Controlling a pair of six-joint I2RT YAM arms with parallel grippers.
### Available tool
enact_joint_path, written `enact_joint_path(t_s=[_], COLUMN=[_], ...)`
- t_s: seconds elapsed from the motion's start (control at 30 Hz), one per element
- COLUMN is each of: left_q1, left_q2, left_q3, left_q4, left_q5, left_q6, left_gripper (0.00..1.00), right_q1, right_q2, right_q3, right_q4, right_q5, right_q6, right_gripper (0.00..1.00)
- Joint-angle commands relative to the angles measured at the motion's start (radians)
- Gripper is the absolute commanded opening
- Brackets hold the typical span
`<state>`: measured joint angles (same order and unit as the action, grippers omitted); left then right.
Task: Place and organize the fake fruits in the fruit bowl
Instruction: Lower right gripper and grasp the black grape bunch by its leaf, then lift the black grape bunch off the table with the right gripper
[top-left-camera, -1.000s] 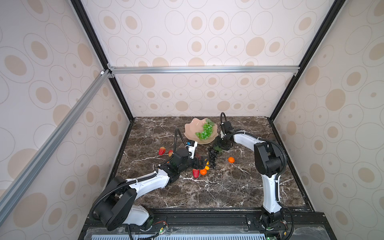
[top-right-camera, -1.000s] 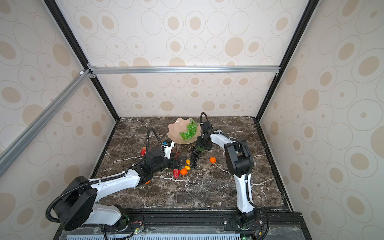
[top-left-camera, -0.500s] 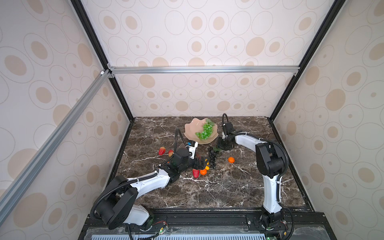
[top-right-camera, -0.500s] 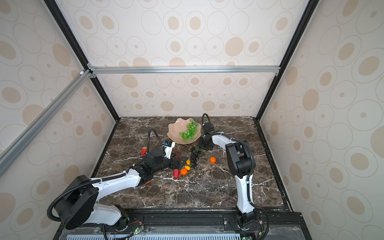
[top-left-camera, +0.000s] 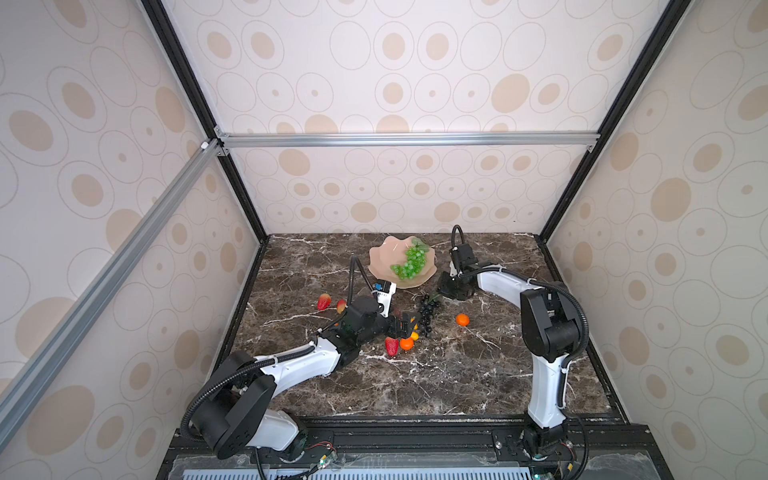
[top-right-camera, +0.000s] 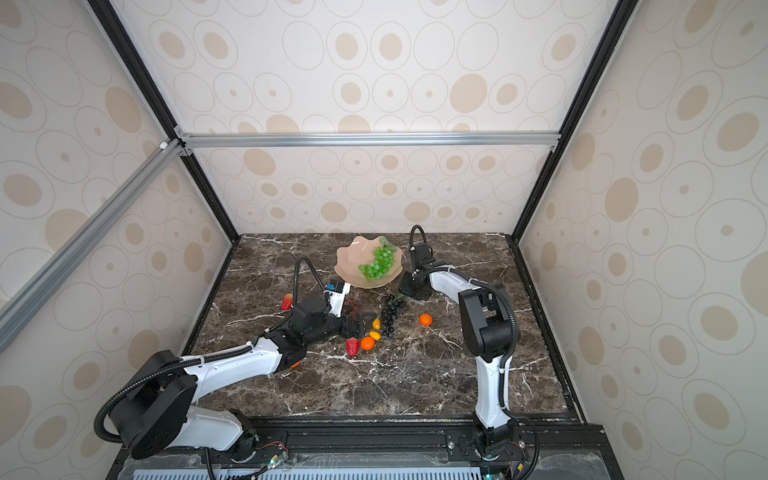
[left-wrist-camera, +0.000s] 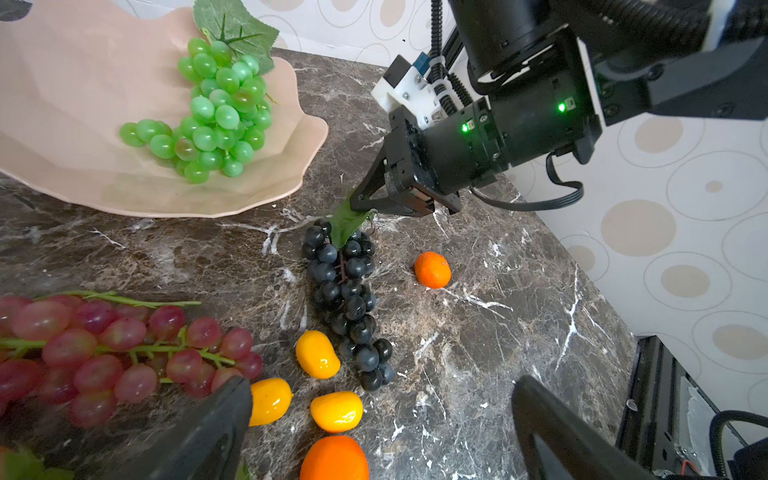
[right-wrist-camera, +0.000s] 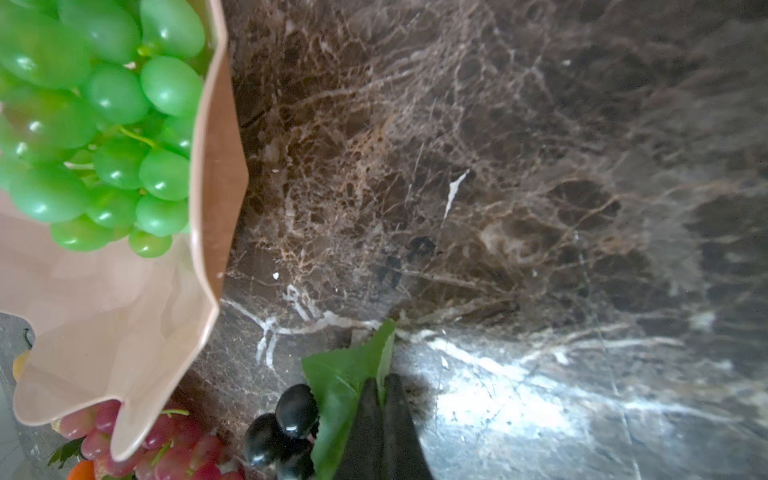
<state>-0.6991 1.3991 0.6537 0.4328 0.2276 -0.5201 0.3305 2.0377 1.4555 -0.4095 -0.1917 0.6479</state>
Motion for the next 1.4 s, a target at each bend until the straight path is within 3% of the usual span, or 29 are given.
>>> enact_joint_path(t_s=[0.0, 0.5, 0.8, 1.37], left_q1=[-0.011, -0.004, 0.021, 0.102], left_q2=[0.006, -0.014, 0.032, 0.075], left_q3=[0.016, 0.000, 0.029, 0.070], left_q4=[0.030, 0.041, 0.085, 0.139], left_q5=[0.013, -0.028, 0.009, 0.054], left_q6=[-0.009, -0.006, -0.018, -0.047], left_gripper=[0.98, 0.98, 0.98, 0.98], right_q1=[-0.005, -0.006, -0.006, -0.006], right_q2=[-0.060, -0.266, -0.405, -0.541], right_q3=[-0.023, -0.147, -0.181, -0.077], right_q4=[-0.002, 0.003, -0.037, -0.116], right_q5=[0.000, 0.011, 0.014, 0.024], right_q6=[0.009, -0.023, -0.047, -0.065], right_gripper=[0.00, 0.00, 0.00, 0.00])
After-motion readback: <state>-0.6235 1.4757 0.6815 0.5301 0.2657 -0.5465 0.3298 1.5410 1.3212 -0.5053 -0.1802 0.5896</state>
